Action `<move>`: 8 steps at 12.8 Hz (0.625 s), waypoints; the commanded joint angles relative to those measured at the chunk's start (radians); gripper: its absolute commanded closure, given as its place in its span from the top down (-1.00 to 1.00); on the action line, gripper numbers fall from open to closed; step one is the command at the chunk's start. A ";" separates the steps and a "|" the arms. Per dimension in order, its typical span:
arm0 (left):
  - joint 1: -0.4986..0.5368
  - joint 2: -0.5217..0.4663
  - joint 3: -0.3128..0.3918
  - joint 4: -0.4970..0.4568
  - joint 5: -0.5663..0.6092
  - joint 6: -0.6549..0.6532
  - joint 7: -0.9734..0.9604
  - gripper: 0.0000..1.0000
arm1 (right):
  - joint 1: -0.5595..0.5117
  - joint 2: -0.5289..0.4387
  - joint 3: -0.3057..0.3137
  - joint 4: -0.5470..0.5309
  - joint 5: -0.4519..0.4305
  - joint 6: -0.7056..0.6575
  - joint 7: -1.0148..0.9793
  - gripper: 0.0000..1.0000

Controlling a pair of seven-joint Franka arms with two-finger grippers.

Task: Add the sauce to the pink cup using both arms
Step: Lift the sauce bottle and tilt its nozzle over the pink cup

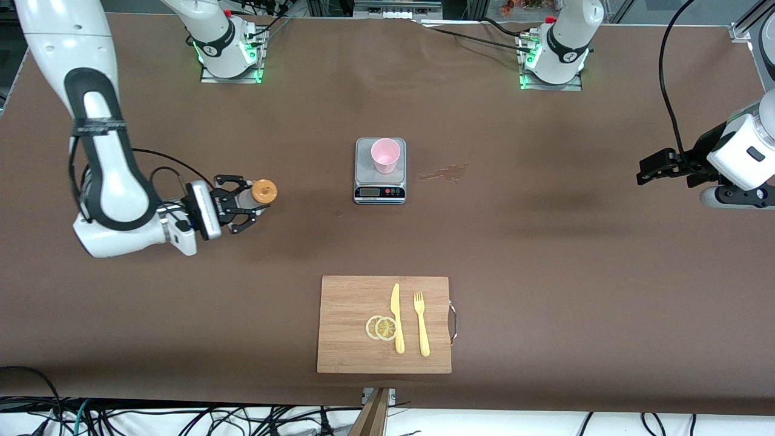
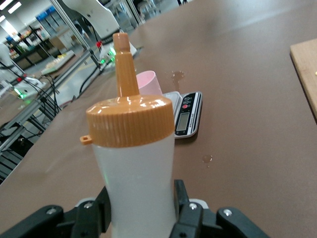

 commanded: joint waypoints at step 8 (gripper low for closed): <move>0.012 0.004 -0.010 0.016 0.012 -0.019 0.020 1.00 | 0.354 -0.154 -0.007 -0.037 -0.439 0.181 0.531 -0.48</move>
